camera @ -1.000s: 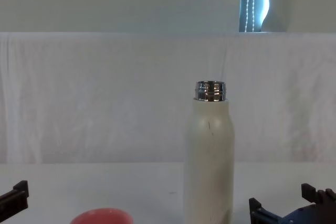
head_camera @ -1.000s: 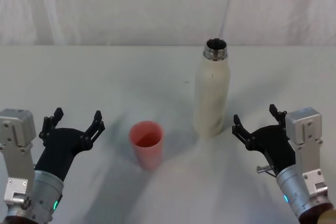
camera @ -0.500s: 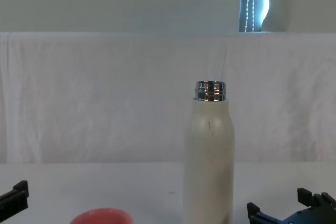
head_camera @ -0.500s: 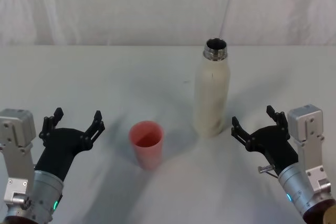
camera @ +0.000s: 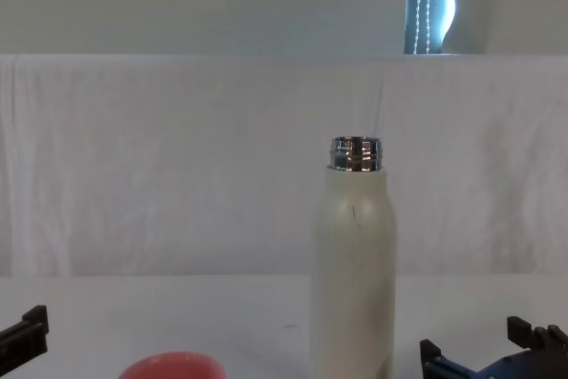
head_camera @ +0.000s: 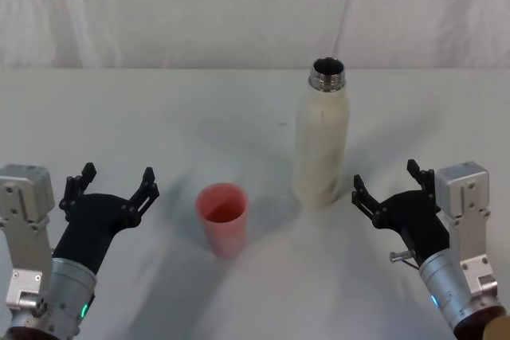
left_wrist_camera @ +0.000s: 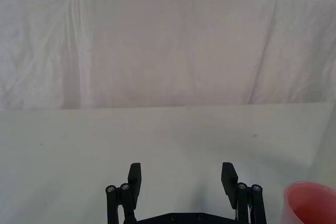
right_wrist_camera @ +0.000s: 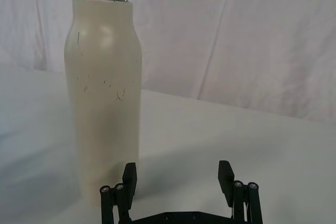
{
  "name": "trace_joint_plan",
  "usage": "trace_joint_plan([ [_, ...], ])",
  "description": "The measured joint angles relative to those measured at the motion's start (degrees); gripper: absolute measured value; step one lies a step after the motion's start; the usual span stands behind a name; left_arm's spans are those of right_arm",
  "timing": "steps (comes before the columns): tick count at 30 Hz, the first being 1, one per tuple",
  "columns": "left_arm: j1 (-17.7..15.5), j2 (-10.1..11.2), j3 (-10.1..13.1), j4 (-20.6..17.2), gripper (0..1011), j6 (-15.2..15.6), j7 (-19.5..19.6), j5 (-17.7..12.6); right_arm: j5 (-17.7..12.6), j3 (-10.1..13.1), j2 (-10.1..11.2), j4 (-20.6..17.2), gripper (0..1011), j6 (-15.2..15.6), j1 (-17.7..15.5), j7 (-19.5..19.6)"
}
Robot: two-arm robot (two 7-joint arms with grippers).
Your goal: Grasp the thermos with one hand and pour water into the cup lid.
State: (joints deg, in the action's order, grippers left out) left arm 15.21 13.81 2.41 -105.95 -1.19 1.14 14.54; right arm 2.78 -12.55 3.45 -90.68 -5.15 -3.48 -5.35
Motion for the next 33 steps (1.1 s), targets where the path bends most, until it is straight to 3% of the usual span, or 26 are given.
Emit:
trace_joint_plan([
  [33,0.0,0.0,0.0,0.0,1001,0.0,0.0,0.0,0.67,0.1,-1.07,0.8,1001,-0.87,-0.33,0.65],
])
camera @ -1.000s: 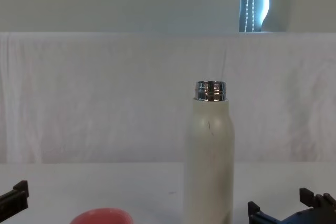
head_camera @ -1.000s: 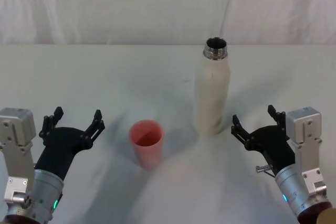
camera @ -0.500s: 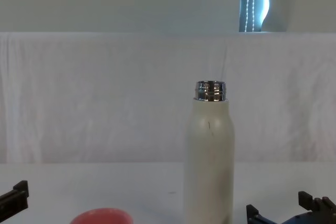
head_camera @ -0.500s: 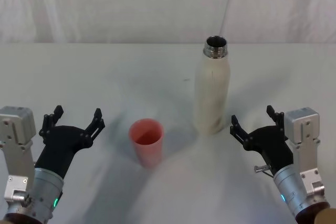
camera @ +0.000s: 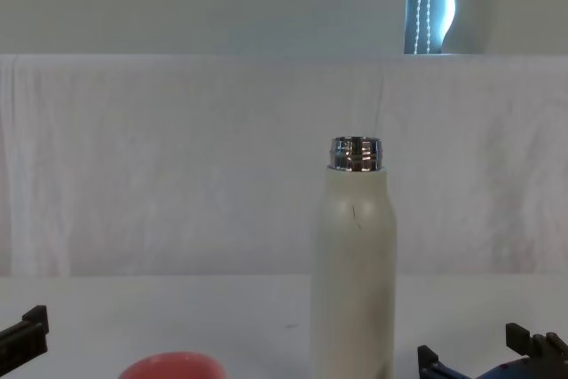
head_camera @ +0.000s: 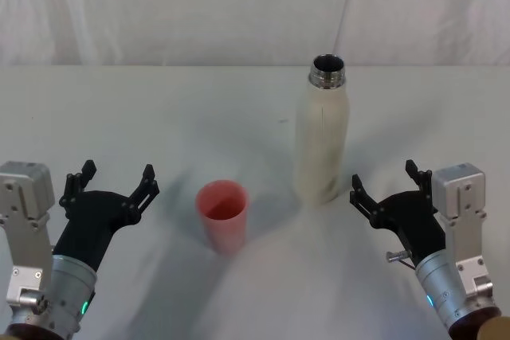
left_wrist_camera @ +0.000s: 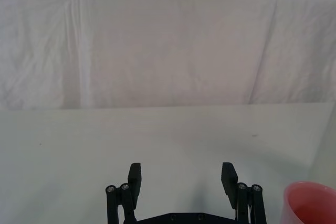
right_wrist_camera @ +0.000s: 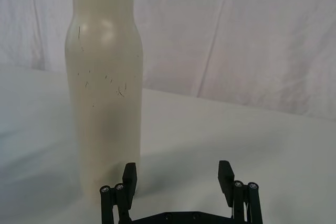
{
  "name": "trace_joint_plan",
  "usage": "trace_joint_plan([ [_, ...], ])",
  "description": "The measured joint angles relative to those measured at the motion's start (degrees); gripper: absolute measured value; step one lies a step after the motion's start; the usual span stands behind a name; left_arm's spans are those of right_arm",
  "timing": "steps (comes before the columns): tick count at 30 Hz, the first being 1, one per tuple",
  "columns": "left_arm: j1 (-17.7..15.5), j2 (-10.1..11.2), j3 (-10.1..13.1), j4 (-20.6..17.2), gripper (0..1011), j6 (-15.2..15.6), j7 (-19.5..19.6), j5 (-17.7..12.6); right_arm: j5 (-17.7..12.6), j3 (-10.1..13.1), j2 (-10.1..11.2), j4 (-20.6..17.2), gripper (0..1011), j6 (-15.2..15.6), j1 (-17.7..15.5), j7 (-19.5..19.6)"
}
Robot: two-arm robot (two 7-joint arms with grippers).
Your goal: Grasp the thermos with one hand and pour water into the cup lid.
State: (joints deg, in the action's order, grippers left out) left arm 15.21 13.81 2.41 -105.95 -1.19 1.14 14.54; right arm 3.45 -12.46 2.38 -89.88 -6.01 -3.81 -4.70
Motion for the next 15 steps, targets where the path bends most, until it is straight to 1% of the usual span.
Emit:
trace_joint_plan([
  [15,0.0,0.0,0.0,0.0,1001,0.0,0.0,0.0,-0.03,0.0,0.06,-0.07,1001,0.07,0.07,0.0],
])
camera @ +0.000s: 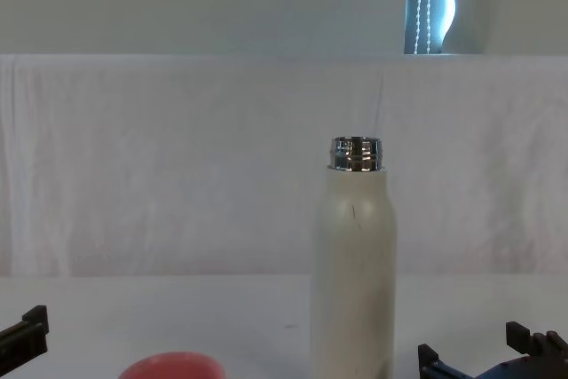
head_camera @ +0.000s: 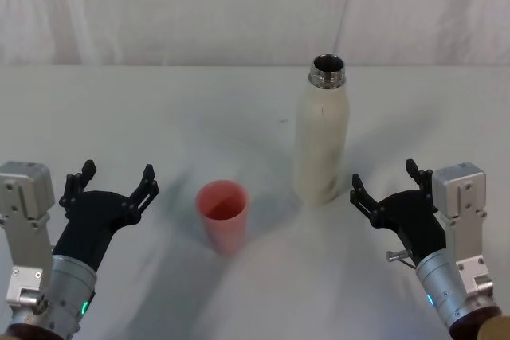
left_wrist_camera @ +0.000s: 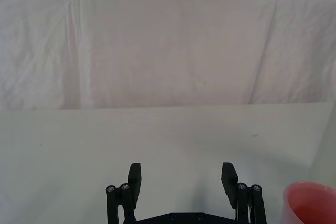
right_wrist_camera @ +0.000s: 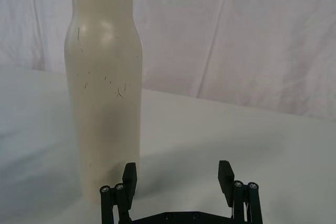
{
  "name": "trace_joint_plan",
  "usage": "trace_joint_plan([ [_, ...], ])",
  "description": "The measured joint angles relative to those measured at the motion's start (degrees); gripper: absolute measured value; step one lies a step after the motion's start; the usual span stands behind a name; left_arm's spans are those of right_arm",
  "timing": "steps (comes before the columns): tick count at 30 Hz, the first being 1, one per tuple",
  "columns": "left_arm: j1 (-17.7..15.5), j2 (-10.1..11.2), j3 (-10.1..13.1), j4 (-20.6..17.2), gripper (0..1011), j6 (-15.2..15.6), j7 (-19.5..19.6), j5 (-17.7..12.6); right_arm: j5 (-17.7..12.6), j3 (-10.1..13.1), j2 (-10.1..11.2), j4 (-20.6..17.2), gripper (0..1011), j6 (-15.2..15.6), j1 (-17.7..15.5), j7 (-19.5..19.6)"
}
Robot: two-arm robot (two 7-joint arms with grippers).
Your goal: Grasp the thermos with one hand and pour water into the cup lid.
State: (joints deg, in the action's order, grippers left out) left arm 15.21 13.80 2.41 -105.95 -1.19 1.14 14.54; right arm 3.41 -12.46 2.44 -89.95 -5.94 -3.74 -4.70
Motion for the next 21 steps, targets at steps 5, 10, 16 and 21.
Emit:
trace_joint_plan([
  [5,0.0,0.0,0.0,0.0,1001,0.0,0.0,0.0,-0.02,0.0,0.02,0.0,1001,0.03,0.0,-0.02],
  [10,0.0,0.0,0.0,0.0,1001,0.0,0.0,0.0,-0.03,0.0,0.02,0.0,1001,0.04,0.0,-0.03],
  [16,0.0,0.0,0.0,0.0,1001,0.0,0.0,0.0,-0.04,0.0,0.02,0.0,1001,0.04,0.0,-0.04],
  [21,0.0,0.0,0.0,0.0,1001,0.0,0.0,0.0,-0.04,0.0,0.02,0.0,1001,0.04,0.0,-0.06],
])
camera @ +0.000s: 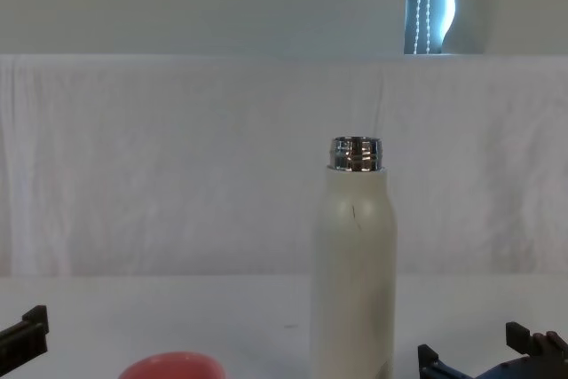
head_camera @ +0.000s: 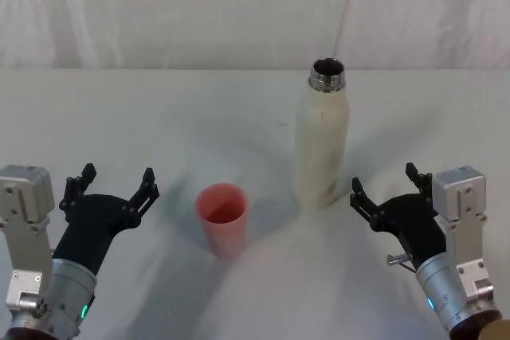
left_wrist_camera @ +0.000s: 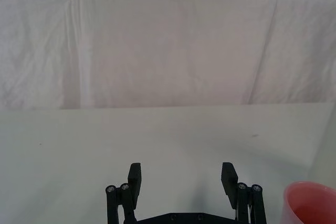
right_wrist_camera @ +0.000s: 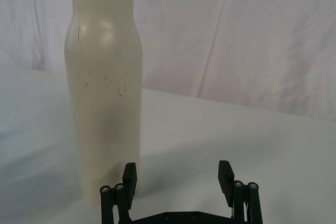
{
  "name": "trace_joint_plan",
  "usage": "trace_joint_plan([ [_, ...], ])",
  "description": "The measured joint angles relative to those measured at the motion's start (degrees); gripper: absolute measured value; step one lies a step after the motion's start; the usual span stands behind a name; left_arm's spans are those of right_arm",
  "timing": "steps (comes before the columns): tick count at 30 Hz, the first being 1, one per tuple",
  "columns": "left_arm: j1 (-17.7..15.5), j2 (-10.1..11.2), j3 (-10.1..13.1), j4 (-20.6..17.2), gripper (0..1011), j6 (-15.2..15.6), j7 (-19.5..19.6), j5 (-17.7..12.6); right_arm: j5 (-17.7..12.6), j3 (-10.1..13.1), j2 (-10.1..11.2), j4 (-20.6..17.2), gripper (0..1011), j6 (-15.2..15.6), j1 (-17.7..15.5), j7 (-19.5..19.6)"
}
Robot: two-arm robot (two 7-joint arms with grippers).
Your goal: Grasp the thermos with one hand and pour water into the cup lid.
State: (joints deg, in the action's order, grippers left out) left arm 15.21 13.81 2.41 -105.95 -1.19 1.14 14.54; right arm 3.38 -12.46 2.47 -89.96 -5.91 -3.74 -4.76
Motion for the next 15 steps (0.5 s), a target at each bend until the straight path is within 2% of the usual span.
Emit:
trace_joint_plan([
  [15,0.0,0.0,0.0,0.0,1001,0.0,0.0,0.0,0.0,0.0,0.0,0.0,1001,0.0,0.0,-0.04],
])
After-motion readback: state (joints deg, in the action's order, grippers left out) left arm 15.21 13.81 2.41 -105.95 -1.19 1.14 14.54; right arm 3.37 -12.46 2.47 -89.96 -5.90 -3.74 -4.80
